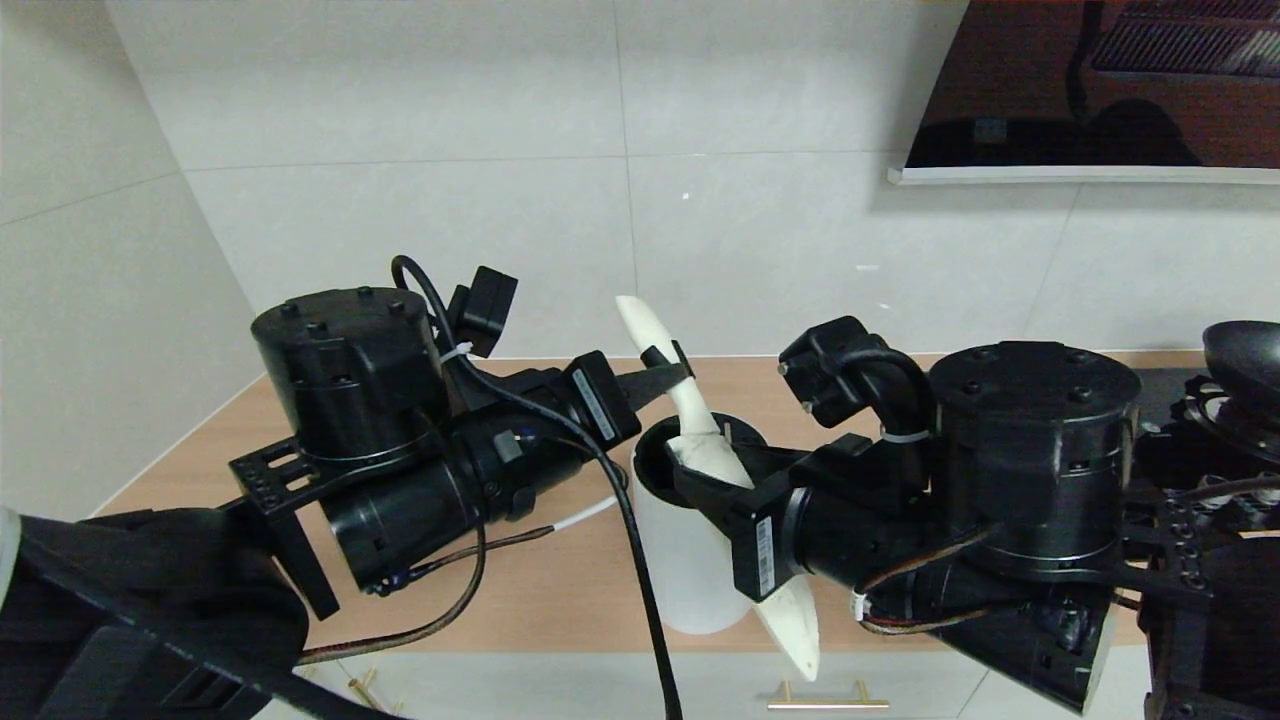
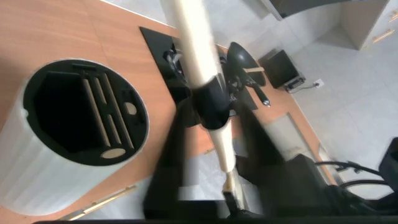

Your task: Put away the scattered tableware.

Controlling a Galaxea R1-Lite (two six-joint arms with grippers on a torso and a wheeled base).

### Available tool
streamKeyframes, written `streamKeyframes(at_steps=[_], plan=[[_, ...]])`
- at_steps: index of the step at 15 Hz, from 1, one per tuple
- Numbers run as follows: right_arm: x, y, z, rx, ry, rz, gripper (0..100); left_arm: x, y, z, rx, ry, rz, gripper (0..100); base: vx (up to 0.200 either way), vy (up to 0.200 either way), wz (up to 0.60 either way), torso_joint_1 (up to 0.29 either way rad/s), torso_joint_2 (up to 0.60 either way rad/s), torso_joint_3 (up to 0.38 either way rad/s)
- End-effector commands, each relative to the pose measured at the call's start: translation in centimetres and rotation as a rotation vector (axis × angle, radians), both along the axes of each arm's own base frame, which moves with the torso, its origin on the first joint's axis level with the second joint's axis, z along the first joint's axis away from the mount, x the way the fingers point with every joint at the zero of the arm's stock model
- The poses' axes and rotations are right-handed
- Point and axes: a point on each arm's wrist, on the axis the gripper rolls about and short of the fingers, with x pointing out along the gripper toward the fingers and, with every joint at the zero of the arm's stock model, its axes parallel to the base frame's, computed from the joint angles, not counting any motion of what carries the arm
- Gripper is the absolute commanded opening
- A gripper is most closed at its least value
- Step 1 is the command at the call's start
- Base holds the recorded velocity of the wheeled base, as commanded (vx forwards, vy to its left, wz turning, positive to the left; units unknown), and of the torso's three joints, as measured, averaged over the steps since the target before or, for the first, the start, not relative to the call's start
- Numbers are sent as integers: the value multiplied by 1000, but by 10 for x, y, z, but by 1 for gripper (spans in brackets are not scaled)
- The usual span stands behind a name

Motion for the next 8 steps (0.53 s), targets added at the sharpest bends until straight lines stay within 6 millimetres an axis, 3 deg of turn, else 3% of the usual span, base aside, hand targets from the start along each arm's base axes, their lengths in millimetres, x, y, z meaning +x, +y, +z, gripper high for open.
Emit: streamKeyframes(at_steps=[1, 8], plan=[[0, 0, 1, 4, -2, 0, 0, 0, 0, 0, 2, 2, 1, 0, 0, 0, 0, 0, 0, 0], [-1, -1, 2, 5, -5, -1, 0, -1, 1, 0, -1, 3, 1, 0, 0, 0, 0, 0, 0, 0]])
